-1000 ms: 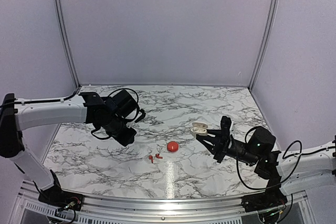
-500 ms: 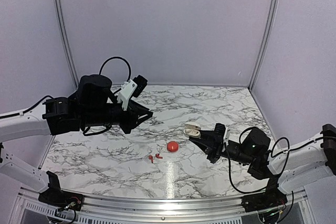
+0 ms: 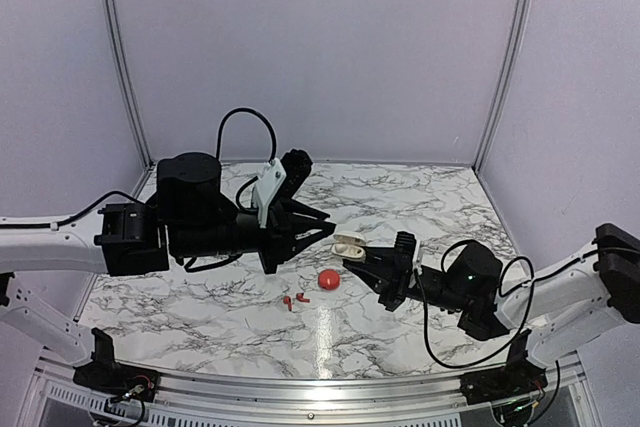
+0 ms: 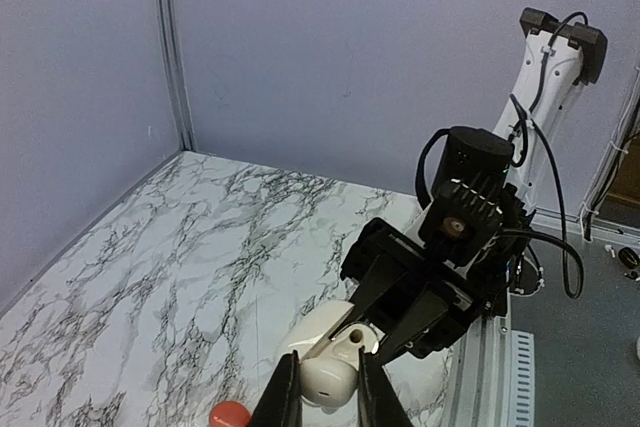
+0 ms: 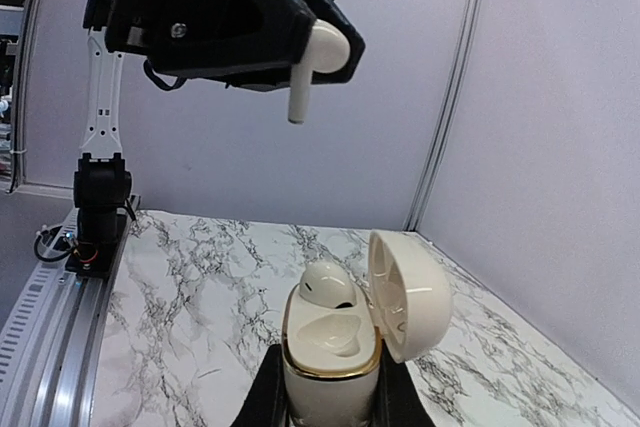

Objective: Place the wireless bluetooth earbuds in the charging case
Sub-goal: Insert the right earbud into the right side groove of the charging case.

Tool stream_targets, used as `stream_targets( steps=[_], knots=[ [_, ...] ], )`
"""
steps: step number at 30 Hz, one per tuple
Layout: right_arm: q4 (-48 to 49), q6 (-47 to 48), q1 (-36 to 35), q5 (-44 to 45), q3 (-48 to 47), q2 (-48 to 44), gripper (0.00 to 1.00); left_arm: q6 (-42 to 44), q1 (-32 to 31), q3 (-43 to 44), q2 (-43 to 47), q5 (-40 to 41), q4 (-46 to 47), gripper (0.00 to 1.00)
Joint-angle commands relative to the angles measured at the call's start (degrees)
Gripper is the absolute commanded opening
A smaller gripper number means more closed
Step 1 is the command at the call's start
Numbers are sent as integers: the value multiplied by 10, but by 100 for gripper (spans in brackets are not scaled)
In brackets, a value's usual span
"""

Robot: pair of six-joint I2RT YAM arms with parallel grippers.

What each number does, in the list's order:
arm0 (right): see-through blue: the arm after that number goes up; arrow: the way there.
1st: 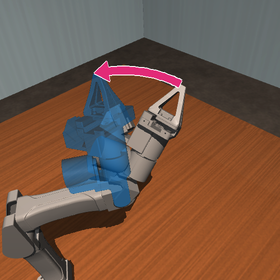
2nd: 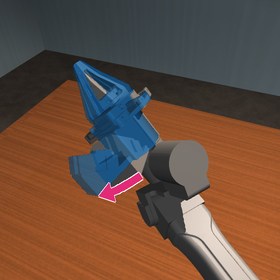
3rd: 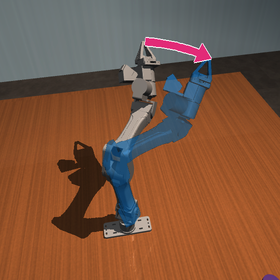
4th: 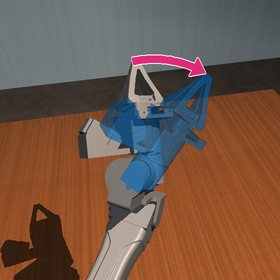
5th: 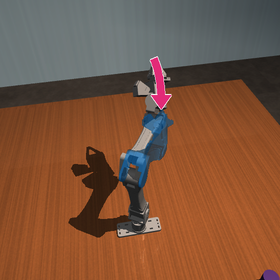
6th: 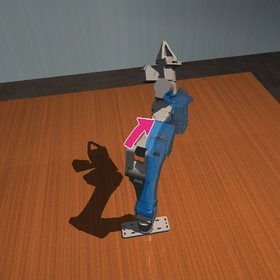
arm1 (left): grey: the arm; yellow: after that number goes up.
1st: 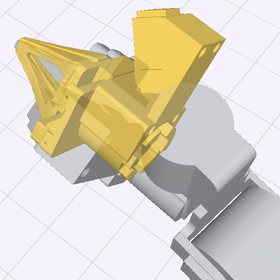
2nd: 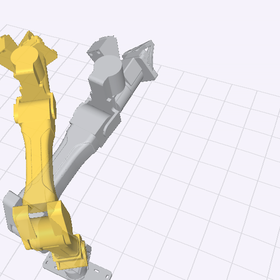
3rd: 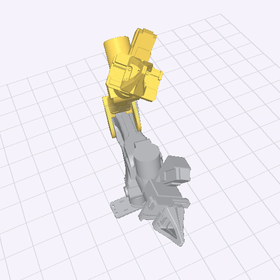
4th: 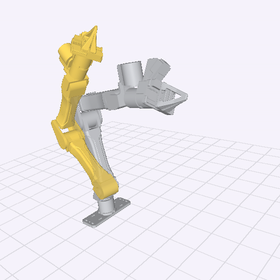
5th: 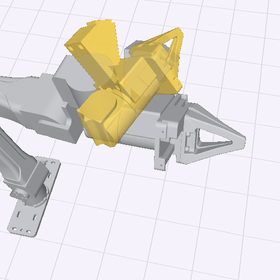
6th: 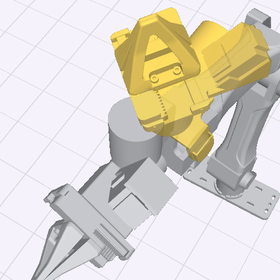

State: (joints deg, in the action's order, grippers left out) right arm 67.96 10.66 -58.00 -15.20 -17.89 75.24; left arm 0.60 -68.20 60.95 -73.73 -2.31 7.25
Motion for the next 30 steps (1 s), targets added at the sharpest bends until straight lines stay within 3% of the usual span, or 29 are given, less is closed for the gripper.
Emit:
stream_targets(
  steps=[1, 15, 30],
  knots=[
    [80, -61, -17, 73, -23, 28, 0, 4, -21, 23, -28, 35, 61, 12],
    [118, -98, -33, 105, -40, 54, 0, -2, -35, 24, -77, 85, 136, 13],
    [125, -125, -41, 115, -48, 67, 0, 5, -39, 33, -103, 90, 144, 12]
  ],
)
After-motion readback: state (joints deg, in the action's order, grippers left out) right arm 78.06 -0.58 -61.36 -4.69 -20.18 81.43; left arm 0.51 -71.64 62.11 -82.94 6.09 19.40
